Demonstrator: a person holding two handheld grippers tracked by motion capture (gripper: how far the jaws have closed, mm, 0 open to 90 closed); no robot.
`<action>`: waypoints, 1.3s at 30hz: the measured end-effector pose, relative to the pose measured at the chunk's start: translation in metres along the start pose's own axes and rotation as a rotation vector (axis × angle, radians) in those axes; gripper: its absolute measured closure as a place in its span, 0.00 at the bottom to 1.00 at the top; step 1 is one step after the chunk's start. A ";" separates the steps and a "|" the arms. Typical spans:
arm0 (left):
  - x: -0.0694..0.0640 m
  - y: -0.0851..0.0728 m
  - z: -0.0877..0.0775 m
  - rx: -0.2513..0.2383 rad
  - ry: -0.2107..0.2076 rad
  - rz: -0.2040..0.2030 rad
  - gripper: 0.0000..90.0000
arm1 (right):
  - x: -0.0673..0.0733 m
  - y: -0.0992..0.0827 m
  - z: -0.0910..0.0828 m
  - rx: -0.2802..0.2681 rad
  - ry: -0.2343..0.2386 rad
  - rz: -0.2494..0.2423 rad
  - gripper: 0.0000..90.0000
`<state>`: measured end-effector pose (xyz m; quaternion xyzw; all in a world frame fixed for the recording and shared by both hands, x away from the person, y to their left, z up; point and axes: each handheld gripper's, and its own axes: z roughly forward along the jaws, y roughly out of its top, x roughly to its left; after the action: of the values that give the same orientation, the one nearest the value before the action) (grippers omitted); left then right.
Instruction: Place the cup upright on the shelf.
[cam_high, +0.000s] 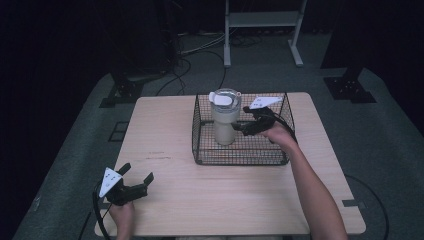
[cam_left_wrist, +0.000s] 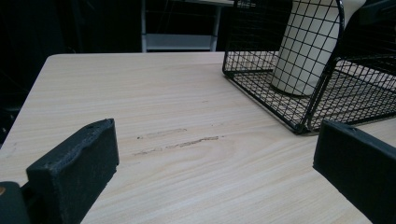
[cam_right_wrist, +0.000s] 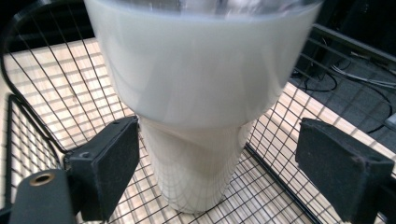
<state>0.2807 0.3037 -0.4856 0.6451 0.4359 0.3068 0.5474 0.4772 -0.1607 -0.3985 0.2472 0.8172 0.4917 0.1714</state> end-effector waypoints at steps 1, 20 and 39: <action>0.000 0.000 0.000 0.000 0.000 0.000 0.00 | 0.000 0.000 0.000 0.000 0.000 0.000 0.15; -0.001 0.000 0.000 -0.003 0.000 0.002 0.00 | 0.004 0.011 -0.043 -0.003 -0.024 0.041 0.15; -0.002 0.000 -0.001 0.003 0.001 0.016 0.00 | 0.009 0.010 -0.075 -0.018 -0.034 0.030 0.15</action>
<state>0.2796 0.3025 -0.4855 0.6493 0.4313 0.3109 0.5438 0.4333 -0.2055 -0.3552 0.2661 0.8059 0.4972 0.1804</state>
